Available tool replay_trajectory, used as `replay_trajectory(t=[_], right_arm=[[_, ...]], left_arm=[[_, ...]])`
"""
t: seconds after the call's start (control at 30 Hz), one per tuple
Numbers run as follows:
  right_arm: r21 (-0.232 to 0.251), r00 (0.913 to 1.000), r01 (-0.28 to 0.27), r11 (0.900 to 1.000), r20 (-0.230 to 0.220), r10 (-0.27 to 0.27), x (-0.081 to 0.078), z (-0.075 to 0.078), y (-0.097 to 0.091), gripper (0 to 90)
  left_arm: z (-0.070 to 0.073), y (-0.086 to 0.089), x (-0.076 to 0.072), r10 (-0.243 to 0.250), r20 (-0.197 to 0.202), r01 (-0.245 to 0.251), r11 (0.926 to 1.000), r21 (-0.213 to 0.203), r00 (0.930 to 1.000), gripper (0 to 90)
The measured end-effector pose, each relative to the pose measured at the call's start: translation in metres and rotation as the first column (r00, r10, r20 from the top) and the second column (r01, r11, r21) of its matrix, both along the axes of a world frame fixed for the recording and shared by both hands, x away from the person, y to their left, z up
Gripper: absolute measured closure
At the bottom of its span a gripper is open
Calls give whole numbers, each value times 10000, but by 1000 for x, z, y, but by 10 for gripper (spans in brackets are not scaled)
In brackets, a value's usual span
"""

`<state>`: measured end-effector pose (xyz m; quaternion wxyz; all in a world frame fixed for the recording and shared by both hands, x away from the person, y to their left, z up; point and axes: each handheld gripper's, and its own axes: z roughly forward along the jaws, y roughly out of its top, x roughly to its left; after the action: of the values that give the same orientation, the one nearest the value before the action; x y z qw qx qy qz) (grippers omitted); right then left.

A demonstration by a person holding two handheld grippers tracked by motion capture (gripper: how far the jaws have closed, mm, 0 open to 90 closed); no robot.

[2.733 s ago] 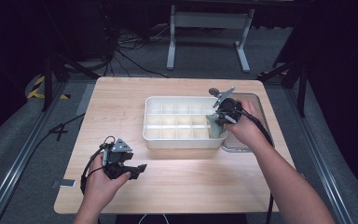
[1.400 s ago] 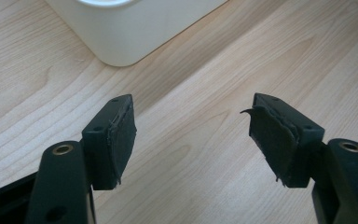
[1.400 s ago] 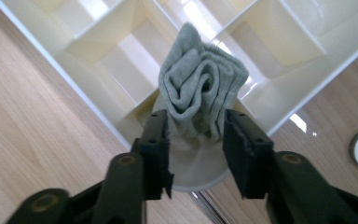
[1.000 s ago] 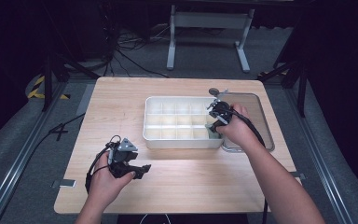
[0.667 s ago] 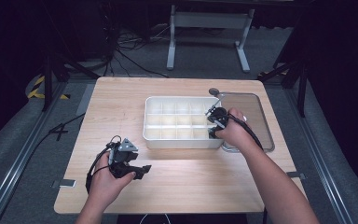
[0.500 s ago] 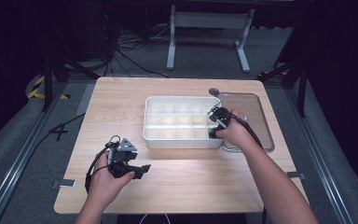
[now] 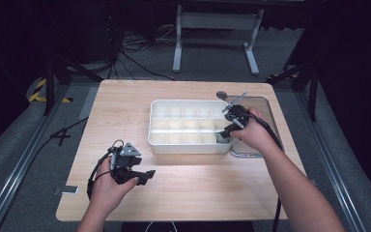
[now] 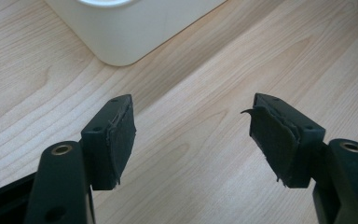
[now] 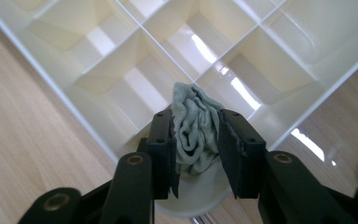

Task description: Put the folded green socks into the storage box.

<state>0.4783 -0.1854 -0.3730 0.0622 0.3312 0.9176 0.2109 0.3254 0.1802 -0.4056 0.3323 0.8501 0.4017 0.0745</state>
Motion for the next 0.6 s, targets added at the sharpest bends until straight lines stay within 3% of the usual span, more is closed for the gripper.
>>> replay_trajectory(t=[0.33, 0.4, 0.53, 0.6], right_arm=[[956, 9935, -778, 9924, 907, 691, -29, 37, -10, 592], [1158, 9900, -1076, 9874, 1041, 957, -42, 44, -11, 575], [1114, 9818, -1669, 9797, 1103, 1547, -63, 48, -10, 540], [1066, 9755, -1877, 9764, 1366, 1726, -72, 48, -10, 533]], left_arm=[[6, -1, -3, -132, 26, 133, 9999, -45, 9999, 318], [8, -2, -3, -201, 70, 201, 9998, -5, 9998, 318], [11, -3, -6, -347, 11, 347, 9994, 0, 9994, 317], [12, -4, -6, -435, 10, 434, 9990, 105, 9991, 314]])
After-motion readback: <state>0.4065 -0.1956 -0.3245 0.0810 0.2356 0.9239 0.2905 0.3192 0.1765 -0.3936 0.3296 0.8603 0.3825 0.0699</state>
